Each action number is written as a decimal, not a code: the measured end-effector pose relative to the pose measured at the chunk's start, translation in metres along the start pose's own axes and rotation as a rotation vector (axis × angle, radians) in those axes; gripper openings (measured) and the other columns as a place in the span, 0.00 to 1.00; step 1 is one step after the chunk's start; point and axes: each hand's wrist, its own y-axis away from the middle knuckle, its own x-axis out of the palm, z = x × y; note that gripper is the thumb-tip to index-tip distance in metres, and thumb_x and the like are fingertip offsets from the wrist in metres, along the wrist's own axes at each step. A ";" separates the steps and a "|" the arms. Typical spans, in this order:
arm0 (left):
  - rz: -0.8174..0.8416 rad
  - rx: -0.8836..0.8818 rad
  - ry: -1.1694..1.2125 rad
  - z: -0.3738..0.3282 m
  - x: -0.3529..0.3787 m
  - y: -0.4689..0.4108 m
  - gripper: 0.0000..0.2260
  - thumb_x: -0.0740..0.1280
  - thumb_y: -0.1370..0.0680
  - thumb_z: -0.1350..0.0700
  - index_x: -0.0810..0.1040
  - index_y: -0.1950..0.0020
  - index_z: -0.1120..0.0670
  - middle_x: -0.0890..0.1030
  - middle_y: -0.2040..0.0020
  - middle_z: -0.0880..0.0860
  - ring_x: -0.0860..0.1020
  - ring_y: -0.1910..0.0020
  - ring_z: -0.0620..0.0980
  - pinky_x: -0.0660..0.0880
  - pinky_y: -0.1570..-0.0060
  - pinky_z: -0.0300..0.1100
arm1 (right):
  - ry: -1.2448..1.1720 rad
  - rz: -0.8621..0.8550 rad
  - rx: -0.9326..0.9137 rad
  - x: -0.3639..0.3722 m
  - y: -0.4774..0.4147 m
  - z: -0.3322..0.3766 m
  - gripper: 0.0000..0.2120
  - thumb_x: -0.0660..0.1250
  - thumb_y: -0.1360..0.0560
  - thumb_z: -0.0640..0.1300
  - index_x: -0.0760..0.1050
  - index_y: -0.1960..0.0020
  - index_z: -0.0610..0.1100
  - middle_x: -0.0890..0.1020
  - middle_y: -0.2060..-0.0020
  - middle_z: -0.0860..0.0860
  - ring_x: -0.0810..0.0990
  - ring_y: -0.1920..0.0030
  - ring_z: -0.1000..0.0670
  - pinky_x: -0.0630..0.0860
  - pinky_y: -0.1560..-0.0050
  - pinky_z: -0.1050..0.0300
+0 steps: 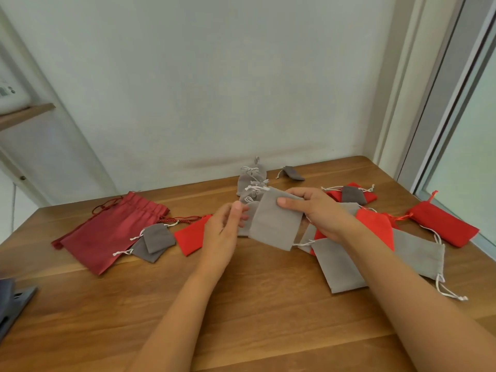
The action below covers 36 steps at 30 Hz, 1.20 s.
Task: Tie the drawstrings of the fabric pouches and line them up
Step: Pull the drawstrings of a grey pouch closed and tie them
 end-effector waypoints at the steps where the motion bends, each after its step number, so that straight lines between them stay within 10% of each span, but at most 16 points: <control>1: 0.056 -0.017 0.075 -0.006 0.001 0.003 0.14 0.59 0.22 0.43 0.81 0.49 0.47 0.83 0.59 0.42 0.79 0.61 0.38 0.74 0.63 0.34 | 0.006 0.016 0.000 0.003 -0.001 -0.001 0.10 0.67 0.24 0.47 0.81 0.47 0.43 0.82 0.58 0.48 0.79 0.57 0.51 0.72 0.56 0.58; 9: 0.047 -0.205 0.488 -0.014 0.002 0.001 0.16 0.71 0.30 0.50 0.84 0.47 0.56 0.84 0.49 0.57 0.81 0.47 0.56 0.75 0.45 0.53 | 0.227 0.175 -0.050 0.025 -0.008 0.010 0.20 0.66 0.23 0.51 0.77 0.47 0.33 0.78 0.61 0.47 0.76 0.62 0.52 0.71 0.63 0.65; 15: -0.009 -0.207 0.563 -0.016 -0.003 -0.003 0.10 0.68 0.27 0.54 0.83 0.49 0.56 0.85 0.48 0.48 0.82 0.51 0.47 0.78 0.49 0.47 | 0.426 0.164 -0.073 0.035 -0.012 0.014 0.16 0.66 0.23 0.53 0.79 0.61 0.41 0.80 0.66 0.48 0.77 0.65 0.54 0.70 0.64 0.64; 25: 0.095 -0.296 0.747 -0.012 -0.002 -0.006 0.08 0.67 0.30 0.56 0.85 0.58 0.56 0.83 0.61 0.51 0.78 0.61 0.45 0.73 0.57 0.37 | -0.114 -0.338 0.209 0.039 -0.008 0.011 0.24 0.62 0.25 0.64 0.69 0.70 0.48 0.69 0.82 0.57 0.67 0.82 0.59 0.63 0.73 0.64; 36: 0.080 -0.334 0.968 -0.023 -0.004 -0.005 0.07 0.64 0.27 0.57 0.79 0.55 0.59 0.85 0.55 0.56 0.73 0.71 0.42 0.69 0.74 0.31 | -0.320 -0.262 0.022 0.035 -0.004 0.004 0.21 0.68 0.24 0.49 0.68 0.75 0.49 0.67 0.80 0.56 0.62 0.80 0.58 0.58 0.81 0.67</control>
